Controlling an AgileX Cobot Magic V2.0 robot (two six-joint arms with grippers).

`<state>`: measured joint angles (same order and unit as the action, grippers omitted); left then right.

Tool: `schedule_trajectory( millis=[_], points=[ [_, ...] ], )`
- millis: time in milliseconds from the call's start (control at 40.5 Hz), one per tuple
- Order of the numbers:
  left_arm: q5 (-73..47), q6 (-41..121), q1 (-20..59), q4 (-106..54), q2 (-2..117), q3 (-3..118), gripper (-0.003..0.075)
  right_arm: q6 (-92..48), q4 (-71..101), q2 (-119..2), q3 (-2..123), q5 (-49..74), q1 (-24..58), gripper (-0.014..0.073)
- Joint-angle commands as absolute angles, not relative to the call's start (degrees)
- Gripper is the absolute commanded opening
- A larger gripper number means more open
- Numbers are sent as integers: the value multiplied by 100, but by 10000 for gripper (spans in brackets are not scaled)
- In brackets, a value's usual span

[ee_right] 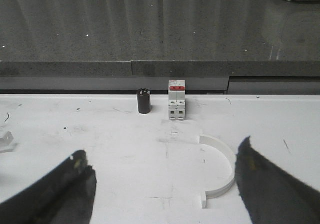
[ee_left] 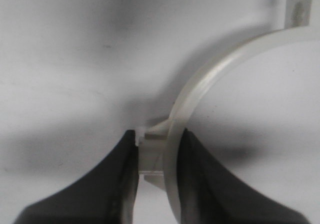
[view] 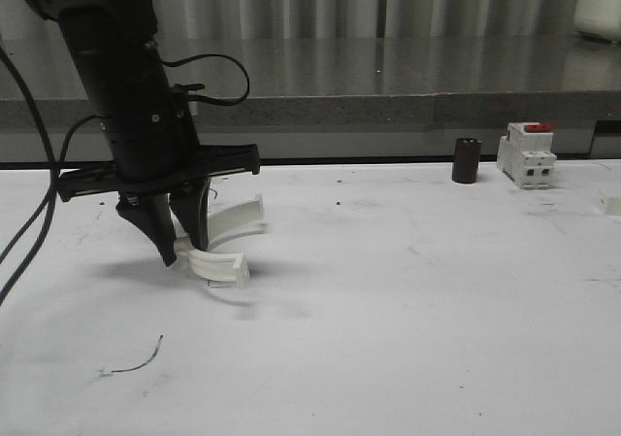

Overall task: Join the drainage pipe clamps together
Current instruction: 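Lower the clamp half onto the table and open the left gripper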

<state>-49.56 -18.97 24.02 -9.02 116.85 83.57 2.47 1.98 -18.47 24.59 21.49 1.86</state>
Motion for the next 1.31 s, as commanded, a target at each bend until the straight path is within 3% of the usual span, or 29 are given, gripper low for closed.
schedule_trajectory(
  millis=[0, 494, 593, 815, 889, 1160, 1284],
  points=[
    [-4846, -1960, 2445, -1003, 11408, 8530, 153, 239, 161, -1934, 2665, 1724, 141, 591],
    [-4821, -1960, 2504, -983, 11596, 8530, 164, 239, 161, -1934, 2665, 1724, 141, 591],
    [-4821, -1949, 2508, -983, 11596, 8530, 214, 239, 161, -1934, 2665, 1724, 141, 591],
    [-4843, -1855, 2508, -983, 11596, 8530, 477, 239, 161, -1934, 2665, 1724, 141, 591],
    [-4846, -1776, 2508, -994, 11596, 8530, 508, 239, 161, -1934, 2665, 1724, 141, 591],
    [-4851, -1599, 2508, -577, 11068, 8541, 488, 239, 161, -1934, 2665, 1724, 141, 591],
    [-4896, -1438, 2508, -254, 10643, 8541, 415, 239, 161, -1934, 2665, 1724, 141, 591]
  ],
)
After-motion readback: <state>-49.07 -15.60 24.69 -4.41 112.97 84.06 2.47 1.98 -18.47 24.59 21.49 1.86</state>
